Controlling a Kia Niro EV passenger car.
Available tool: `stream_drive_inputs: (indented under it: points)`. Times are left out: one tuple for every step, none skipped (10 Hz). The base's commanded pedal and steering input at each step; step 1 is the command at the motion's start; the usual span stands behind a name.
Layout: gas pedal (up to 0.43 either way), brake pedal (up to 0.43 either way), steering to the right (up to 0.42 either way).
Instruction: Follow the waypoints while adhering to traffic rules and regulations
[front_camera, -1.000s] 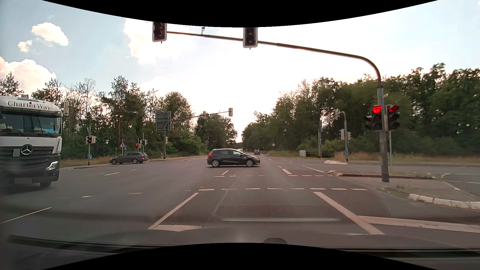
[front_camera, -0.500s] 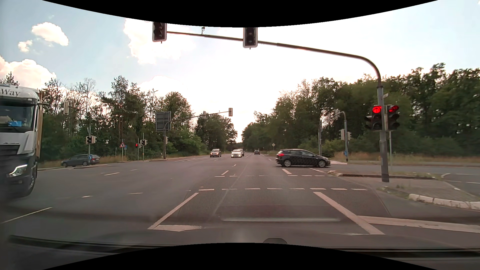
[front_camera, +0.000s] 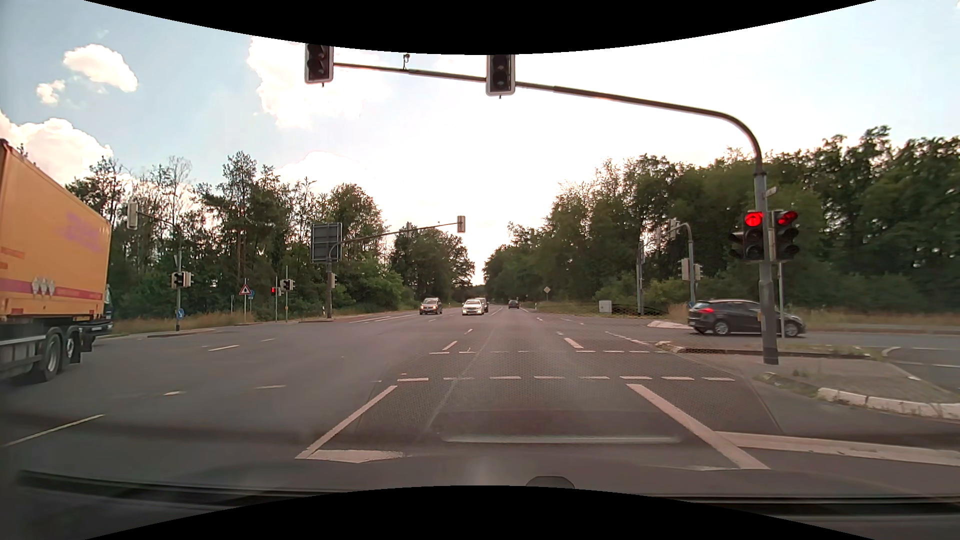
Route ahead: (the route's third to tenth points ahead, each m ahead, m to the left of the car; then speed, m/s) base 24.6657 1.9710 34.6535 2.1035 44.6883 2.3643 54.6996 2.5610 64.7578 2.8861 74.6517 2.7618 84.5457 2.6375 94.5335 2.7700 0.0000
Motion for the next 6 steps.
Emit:
stream_drive_inputs:
  points:
    - [0.0, 0.305, -0.008]
    - [0.0, 0.305, -0.008]
    - [0.0, 0.305, -0.008]
    - [0.0, 0.311, -0.008]
    - [0.0, 0.305, -0.008]
    - [0.0, 0.305, -0.008]
